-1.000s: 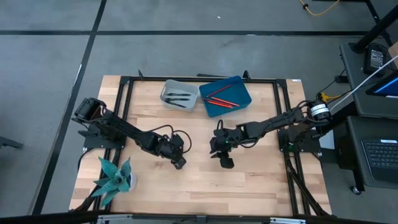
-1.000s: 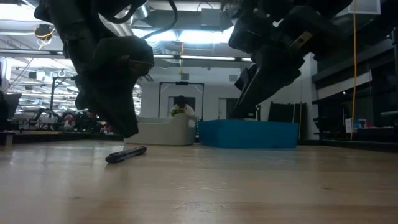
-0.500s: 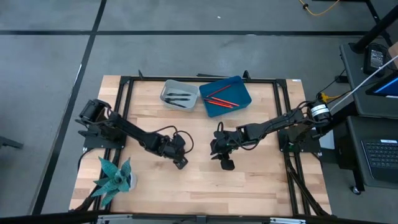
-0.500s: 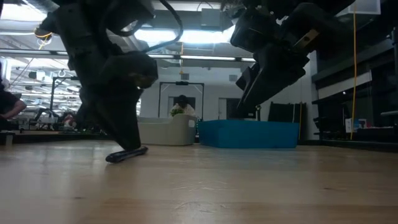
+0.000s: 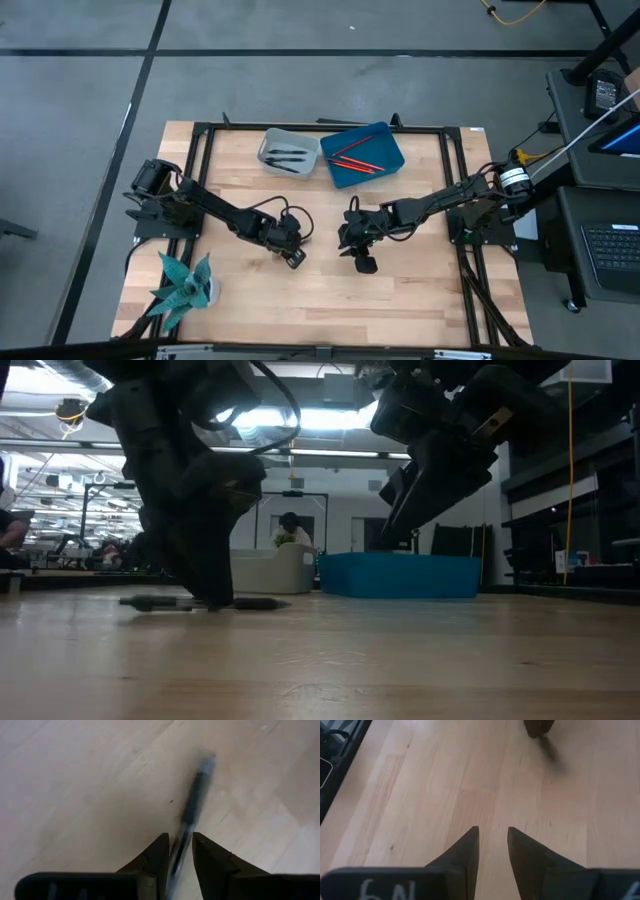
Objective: Sort pens & pencils
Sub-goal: Put the black pen into the gray bin, then return to Home Position
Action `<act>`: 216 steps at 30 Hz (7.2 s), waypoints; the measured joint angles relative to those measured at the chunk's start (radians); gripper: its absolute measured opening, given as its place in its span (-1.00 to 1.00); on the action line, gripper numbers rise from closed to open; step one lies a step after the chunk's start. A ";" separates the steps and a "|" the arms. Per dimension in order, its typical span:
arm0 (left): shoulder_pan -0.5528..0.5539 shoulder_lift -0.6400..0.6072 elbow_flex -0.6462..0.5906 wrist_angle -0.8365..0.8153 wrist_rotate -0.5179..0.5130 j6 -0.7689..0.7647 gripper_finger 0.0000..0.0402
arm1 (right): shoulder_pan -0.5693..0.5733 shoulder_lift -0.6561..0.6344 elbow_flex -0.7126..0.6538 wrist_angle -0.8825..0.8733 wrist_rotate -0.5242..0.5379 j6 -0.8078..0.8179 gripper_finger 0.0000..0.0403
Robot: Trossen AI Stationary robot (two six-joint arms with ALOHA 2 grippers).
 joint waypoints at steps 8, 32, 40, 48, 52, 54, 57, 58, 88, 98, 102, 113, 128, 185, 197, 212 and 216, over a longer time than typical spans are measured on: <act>0.020 0.043 0.006 -0.003 0.035 -0.002 -0.59 | 0.000 0.000 0.000 -0.001 -0.001 -0.003 -0.49; -0.031 0.048 0.008 -0.043 -0.066 0.313 -0.87 | 0.000 0.000 0.000 -0.001 -0.004 -0.001 -0.49; -0.030 0.045 0.007 -0.039 -0.079 0.427 -0.91 | 0.000 0.000 0.000 0.000 -0.004 -0.002 -0.49; -0.028 0.018 0.018 -0.047 -0.073 0.566 -0.91 | 0.000 0.000 0.000 0.002 -0.003 -0.004 -0.49; -0.028 -0.016 0.013 -0.074 -0.069 0.596 -0.92 | 0.000 0.000 0.000 0.002 -0.003 -0.006 -0.49; -0.028 -0.037 0.012 -0.077 -0.069 0.612 -0.92 | 0.000 0.000 0.000 0.002 -0.003 -0.006 -0.49; -0.028 -0.079 0.014 -0.074 -0.073 0.617 -0.92 | 0.000 0.000 0.000 0.002 -0.003 -0.008 -0.49; -0.028 -0.092 0.014 -0.083 -0.074 0.621 -0.92 | 0.000 0.000 0.000 0.001 -0.003 -0.008 -0.49; 0.051 -0.600 -0.224 0.227 -0.366 0.966 -0.92 | 0.000 0.000 0.000 -0.009 0.041 -0.062 -0.49; 0.198 -0.655 -0.513 0.766 -0.140 1.058 -0.92 | -0.023 0.000 0.000 0.001 0.041 -0.096 -0.49; 0.261 -0.655 -0.547 0.835 -0.102 1.083 -0.92 | -0.046 0.000 0.000 0.012 0.041 -0.128 -0.49; 0.503 -0.652 -0.548 0.853 -0.102 1.108 -0.92 | -0.116 0.000 0.000 0.063 0.041 -0.195 -0.49; 0.791 -0.651 -0.548 0.861 -0.018 1.163 -0.92 | -0.194 0.000 0.000 0.061 0.041 -0.246 -0.49; 0.947 -0.140 0.172 -0.225 0.257 1.422 -0.92 | -0.268 0.000 0.000 -0.030 0.031 -0.267 -0.49; 0.949 -0.001 0.249 -0.355 0.254 1.452 -0.92 | -0.268 0.000 0.000 -0.038 0.030 -0.267 -0.49; 0.953 0.001 0.249 -0.338 0.178 1.442 -0.74 | -0.267 0.000 0.000 -0.038 0.030 -0.267 -0.49; 0.952 0.001 0.249 -0.310 0.177 1.448 -0.75 | -0.268 0.000 0.000 -0.038 0.030 -0.267 -0.49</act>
